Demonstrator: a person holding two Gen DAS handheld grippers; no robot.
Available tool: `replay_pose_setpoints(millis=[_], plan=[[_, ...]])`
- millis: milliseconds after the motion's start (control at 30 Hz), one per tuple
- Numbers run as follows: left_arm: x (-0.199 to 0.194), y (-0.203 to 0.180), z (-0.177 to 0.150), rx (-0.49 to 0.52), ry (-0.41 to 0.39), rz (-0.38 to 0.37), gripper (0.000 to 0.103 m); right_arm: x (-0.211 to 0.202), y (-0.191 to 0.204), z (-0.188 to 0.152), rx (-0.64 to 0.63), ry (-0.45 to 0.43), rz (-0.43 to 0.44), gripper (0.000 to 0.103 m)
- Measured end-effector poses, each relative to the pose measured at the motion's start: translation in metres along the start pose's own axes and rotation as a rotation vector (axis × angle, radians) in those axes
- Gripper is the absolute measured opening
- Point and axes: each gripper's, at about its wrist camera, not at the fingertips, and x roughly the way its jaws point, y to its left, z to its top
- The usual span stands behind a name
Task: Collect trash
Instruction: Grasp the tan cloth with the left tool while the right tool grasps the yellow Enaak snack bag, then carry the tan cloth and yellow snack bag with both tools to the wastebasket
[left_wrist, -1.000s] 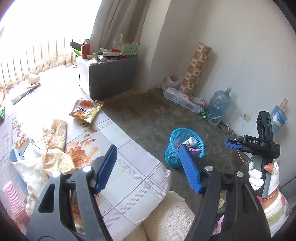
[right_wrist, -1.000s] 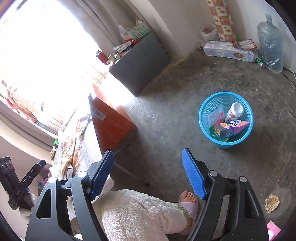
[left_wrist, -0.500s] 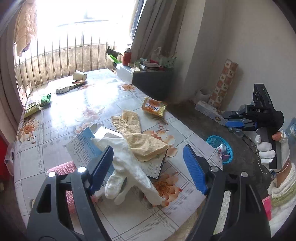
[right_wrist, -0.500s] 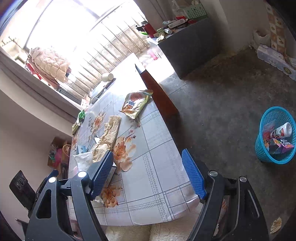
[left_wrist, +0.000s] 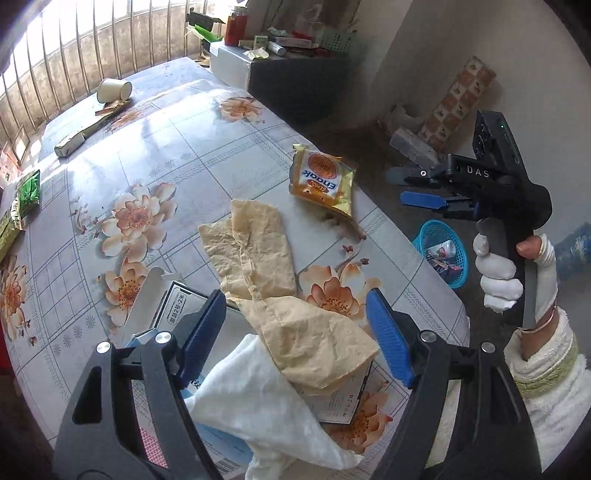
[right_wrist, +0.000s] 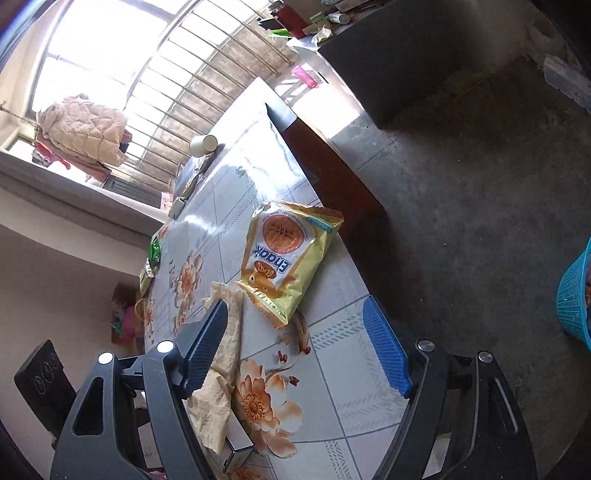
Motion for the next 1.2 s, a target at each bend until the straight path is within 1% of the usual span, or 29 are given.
replay_pose_setpoints(millis=[67,133,167,233,333,400,467,500,533,600,700,733,767,800,867,900,933,967,1100,1200], plan=[[0.022,0.01,0.014,-0.02,0.053,0.034,0.074,0.015,-0.01,0.015,0.037,0.015,0.003,0.074],[0.041,0.019,0.024,-0.058,0.102,0.045,0.073,0.03,-0.018,0.027,0.06,0.032,-0.009,0.074],[0.049,0.022,0.027,-0.065,0.12,0.054,0.073,0.036,-0.021,0.031,0.067,0.038,-0.017,0.071],[0.061,0.023,0.033,-0.048,0.143,0.076,0.073,0.046,-0.025,0.039,0.065,0.046,-0.021,0.069],[0.074,0.018,0.035,0.005,0.173,0.131,0.073,0.057,-0.026,0.047,0.051,0.054,-0.018,0.066],[0.083,0.016,0.036,0.034,0.202,0.162,0.073,0.063,-0.025,0.049,0.038,0.059,-0.025,0.063],[0.092,0.016,0.036,0.039,0.237,0.168,0.071,0.069,-0.023,0.051,0.02,0.066,-0.031,0.055],[0.096,0.017,0.036,0.036,0.255,0.168,0.07,0.071,-0.021,0.051,0.009,0.068,-0.042,0.054],[0.096,0.016,0.036,0.048,0.245,0.181,0.069,0.074,-0.02,0.052,-0.003,0.069,-0.043,0.051],[0.098,0.013,0.038,0.069,0.252,0.197,0.067,0.074,-0.016,0.053,-0.023,0.062,-0.042,0.044],[0.096,0.007,0.039,0.087,0.248,0.195,0.059,0.072,-0.007,0.054,-0.061,0.047,-0.061,0.031],[0.095,0.004,0.038,0.098,0.245,0.192,0.053,0.071,-0.004,0.054,-0.075,0.038,-0.074,0.025],[0.094,0.002,0.038,0.108,0.243,0.189,0.046,0.07,-0.001,0.054,-0.09,0.03,-0.086,0.021],[0.093,0.0,0.038,0.117,0.24,0.186,0.041,0.068,0.002,0.054,-0.102,0.022,-0.101,0.019],[0.093,-0.005,0.038,0.137,0.236,0.182,0.022,0.065,0.005,0.054,-0.113,0.007,-0.119,0.014],[0.093,-0.007,0.038,0.144,0.232,0.186,0.017,0.063,0.004,0.054,-0.111,0.0,-0.118,0.013],[0.091,-0.008,0.038,0.147,0.224,0.192,0.008,0.061,0.003,0.055,-0.105,-0.006,-0.112,0.011],[0.09,-0.008,0.039,0.15,0.215,0.192,0.004,0.058,0.002,0.054,-0.096,-0.012,-0.102,0.009],[0.076,-0.009,0.045,0.161,0.15,0.18,0.002,0.037,-0.002,0.051,-0.076,-0.045,-0.06,0.007],[0.054,-0.019,0.046,0.189,0.071,0.2,0.002,0.02,-0.006,0.044,-0.059,-0.066,-0.014,0.006]])
